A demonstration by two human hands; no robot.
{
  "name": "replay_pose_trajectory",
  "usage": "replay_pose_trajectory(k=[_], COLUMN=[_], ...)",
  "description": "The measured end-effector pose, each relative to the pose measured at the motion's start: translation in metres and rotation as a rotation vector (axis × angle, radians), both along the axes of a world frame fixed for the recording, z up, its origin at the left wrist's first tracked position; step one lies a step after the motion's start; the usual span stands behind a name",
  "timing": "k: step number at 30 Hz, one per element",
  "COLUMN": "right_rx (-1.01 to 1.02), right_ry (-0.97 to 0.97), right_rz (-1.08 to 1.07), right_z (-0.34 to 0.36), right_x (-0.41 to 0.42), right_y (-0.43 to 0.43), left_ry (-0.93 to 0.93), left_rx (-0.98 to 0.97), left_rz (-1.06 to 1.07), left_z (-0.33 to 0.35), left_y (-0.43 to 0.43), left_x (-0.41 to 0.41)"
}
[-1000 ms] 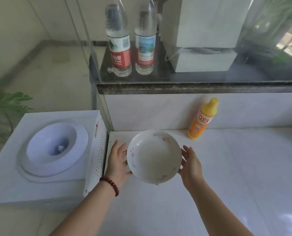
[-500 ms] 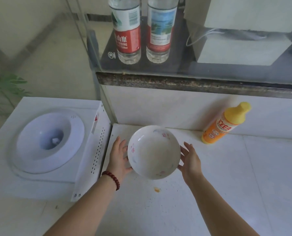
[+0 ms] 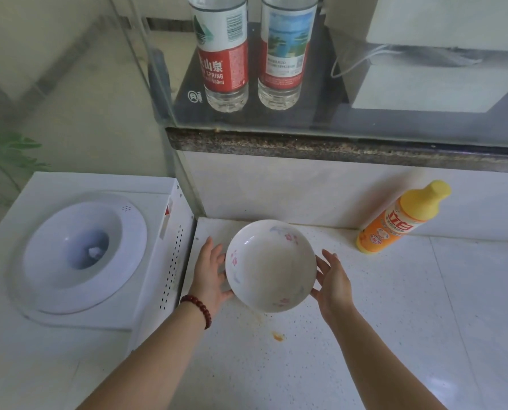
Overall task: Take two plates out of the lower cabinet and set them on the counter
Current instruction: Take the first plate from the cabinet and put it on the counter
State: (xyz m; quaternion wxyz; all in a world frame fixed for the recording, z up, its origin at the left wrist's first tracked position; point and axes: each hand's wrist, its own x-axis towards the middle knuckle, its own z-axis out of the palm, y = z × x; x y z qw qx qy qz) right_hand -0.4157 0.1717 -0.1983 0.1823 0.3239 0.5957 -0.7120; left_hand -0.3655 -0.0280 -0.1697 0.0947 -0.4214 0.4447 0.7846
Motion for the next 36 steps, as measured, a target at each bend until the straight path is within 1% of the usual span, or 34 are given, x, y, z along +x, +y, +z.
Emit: replay_pose_trajectory(k=[15,18,21,25,28,32,36], right_rx=[0.009,0.012,0.056,0.143,0.138,0.150,0.089], right_ry=[-0.028,-0.038,-0.035,0.036,0.097,0.207,0.278], right_rz=[-0.003,-0.003,0.006,0.027,0.032,0.074,0.133], right_z=[-0.001,-0.001,0.002,0.013,0.026,0.047,0.073], right_x=[0.001,0.001,0.001,0.004,0.010,0.024,0.040], right_y=[0.000,-0.001,-0.004,-0.008,-0.007,-0.006,-0.011], left_ry=[-0.030,-0.027,-0.011,0.045,0.090,0.186,0.274], left_rx=[0.002,-0.020,-0.070,-0.171,-0.251,-0.254,-0.257], left_rz=[-0.011,-0.037,-0.082,-0.120,-0.133,-0.121,-0.109], left_z=[-0.006,-0.007,-0.004,0.007,0.021,0.045,0.066], left_y=[-0.002,-0.003,-0.002,0.004,0.009,0.015,0.021], left_x=[-0.005,-0.004,-0.001,0.005,0.013,0.027,0.046])
